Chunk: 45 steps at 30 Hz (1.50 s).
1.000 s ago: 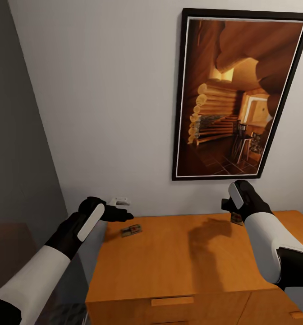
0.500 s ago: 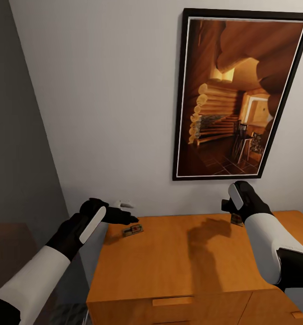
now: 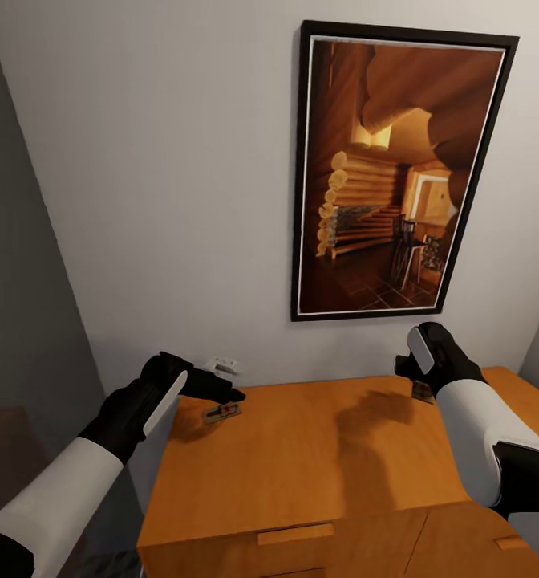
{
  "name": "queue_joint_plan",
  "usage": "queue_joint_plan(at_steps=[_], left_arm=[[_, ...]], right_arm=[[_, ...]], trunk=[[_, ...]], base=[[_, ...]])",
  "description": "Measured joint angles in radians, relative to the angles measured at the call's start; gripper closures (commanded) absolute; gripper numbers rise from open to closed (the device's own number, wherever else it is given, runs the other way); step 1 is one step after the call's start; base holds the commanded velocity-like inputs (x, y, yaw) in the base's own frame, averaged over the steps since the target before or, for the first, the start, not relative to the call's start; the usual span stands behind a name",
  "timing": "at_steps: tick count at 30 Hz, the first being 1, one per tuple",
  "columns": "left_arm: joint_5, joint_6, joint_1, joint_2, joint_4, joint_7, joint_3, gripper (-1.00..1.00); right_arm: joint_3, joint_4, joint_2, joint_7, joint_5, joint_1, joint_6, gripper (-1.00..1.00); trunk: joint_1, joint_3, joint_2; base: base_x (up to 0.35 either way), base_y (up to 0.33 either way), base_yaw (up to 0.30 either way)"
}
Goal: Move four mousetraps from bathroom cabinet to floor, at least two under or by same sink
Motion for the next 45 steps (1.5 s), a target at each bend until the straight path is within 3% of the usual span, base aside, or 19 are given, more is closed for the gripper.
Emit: queue_joint_plan(at_steps=[31,34,36,45], left_arm=[[-0.003,-0.004,0.000,0.002,-0.005,-0.001,-0.003,-1.00],[-0.020,0.011,0.002,-0.015,0.012,-0.019,-0.002,-1.00],[-0.034,0.007,0.002,-0.004,0.019,-0.031,-0.002,-1.00],[-0.002,0.036,0.003,0.030,-0.012,-0.003,-0.003,-1.00]], right_arm=[[0.000,0.000,-0.007,0.000,0.000,0.000,0.000,1.00],[0.000,0.017,-0.003,0.003,0.003,0.011,0.000,1.00],[0.001,0.020,-0.001,0.001,0.004,0.005,0.000,1.00],[0.004,0.019,-0.014,0.001,0.026,0.000,0.000,1.00]], trunk=[[0.000,0.001,0.000],[0.000,0.000,0.000],[0.000,0.001,0.000],[0.000,0.001,0.000]], base=[[0.042,0.056,-0.003],[0.000,0.000,0.000],[0.000,0.000,0.000],[0.000,0.000,0.000]])
